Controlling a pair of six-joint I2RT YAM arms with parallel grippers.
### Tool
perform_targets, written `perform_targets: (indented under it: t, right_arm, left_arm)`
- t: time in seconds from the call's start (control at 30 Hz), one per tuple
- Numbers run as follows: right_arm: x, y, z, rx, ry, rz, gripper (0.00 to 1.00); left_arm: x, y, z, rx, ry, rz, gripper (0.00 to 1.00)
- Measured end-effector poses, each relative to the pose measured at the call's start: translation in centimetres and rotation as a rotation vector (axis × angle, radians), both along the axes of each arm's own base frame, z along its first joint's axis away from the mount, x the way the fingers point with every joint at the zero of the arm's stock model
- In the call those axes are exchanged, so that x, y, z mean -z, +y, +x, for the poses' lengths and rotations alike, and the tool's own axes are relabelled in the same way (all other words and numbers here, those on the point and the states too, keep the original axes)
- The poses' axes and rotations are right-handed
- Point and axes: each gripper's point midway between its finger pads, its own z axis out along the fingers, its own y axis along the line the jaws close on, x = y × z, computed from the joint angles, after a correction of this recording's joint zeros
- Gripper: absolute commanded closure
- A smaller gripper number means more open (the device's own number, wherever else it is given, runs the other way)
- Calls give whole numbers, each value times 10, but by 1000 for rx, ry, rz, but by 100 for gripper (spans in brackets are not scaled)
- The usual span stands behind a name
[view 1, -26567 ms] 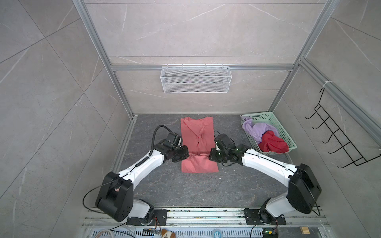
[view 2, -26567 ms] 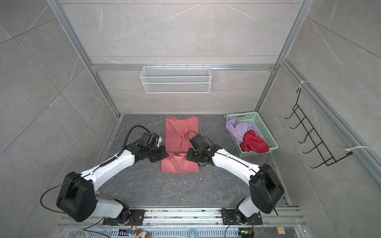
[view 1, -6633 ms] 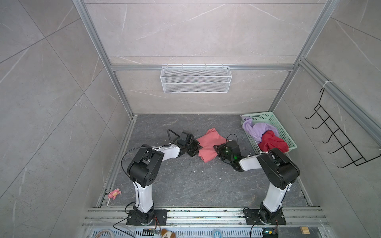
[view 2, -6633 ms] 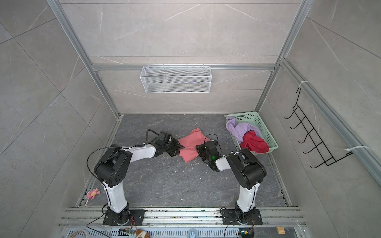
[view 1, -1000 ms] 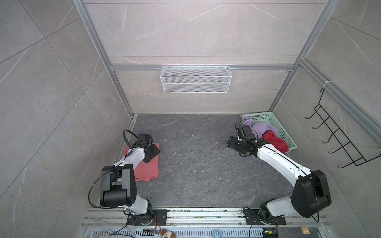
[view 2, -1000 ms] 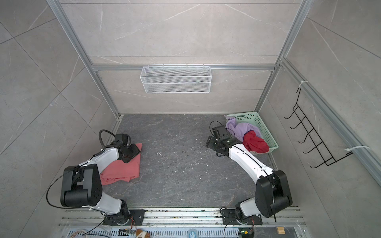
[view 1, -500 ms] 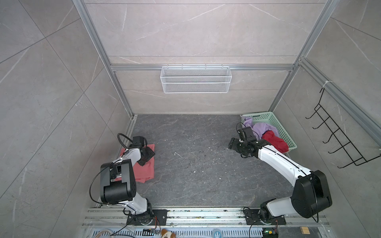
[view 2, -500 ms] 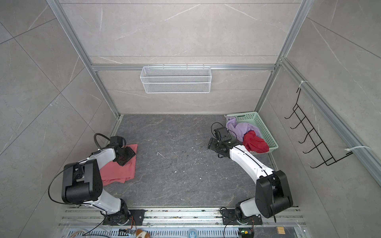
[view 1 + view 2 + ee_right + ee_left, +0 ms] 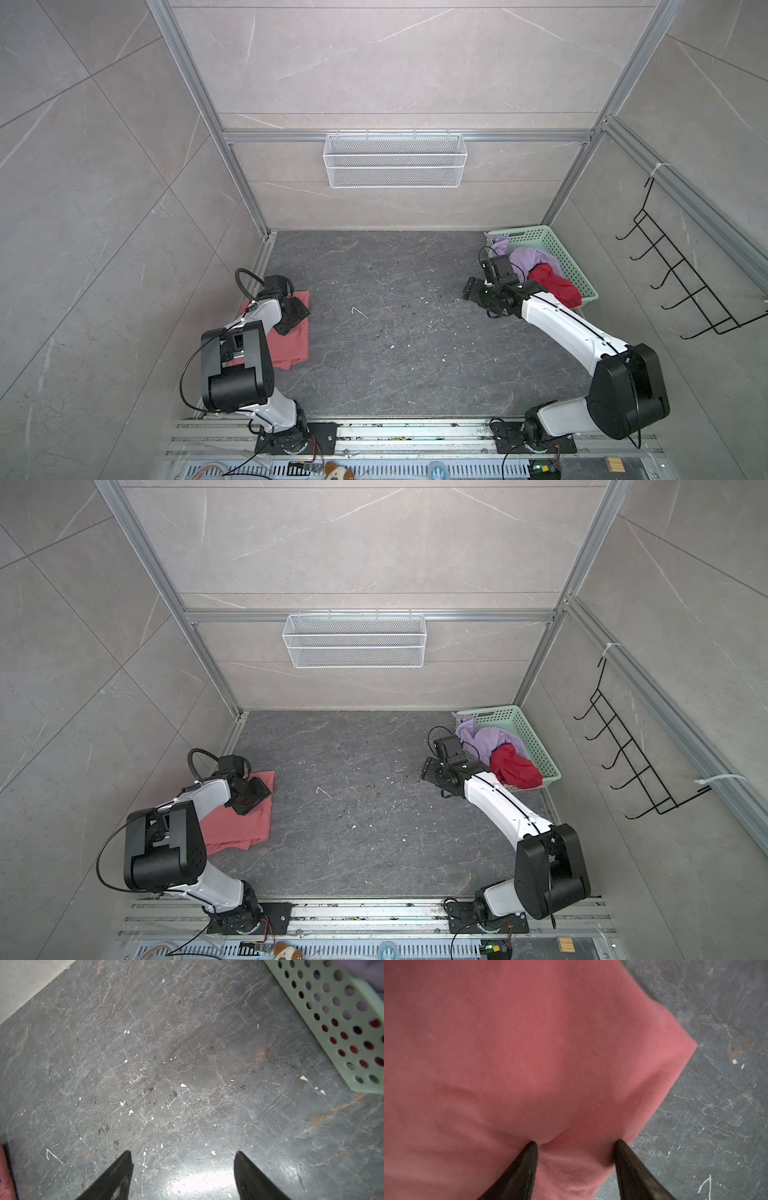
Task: Fold and stack the t-shirts
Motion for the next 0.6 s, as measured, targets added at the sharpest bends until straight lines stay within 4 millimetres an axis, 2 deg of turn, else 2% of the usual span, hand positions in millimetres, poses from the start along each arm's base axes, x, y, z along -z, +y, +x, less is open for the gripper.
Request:
perform_targets:
  t: [0.43,0.6]
  right_arm:
    - [1,-7,0,8,7,-9,22]
    - [-6,-11,6,12,-10,-11,22]
  left_arm:
    - [1,4,-19,-29,51,31,38]
    - [-7,-5,-27,-3,40,28,37]
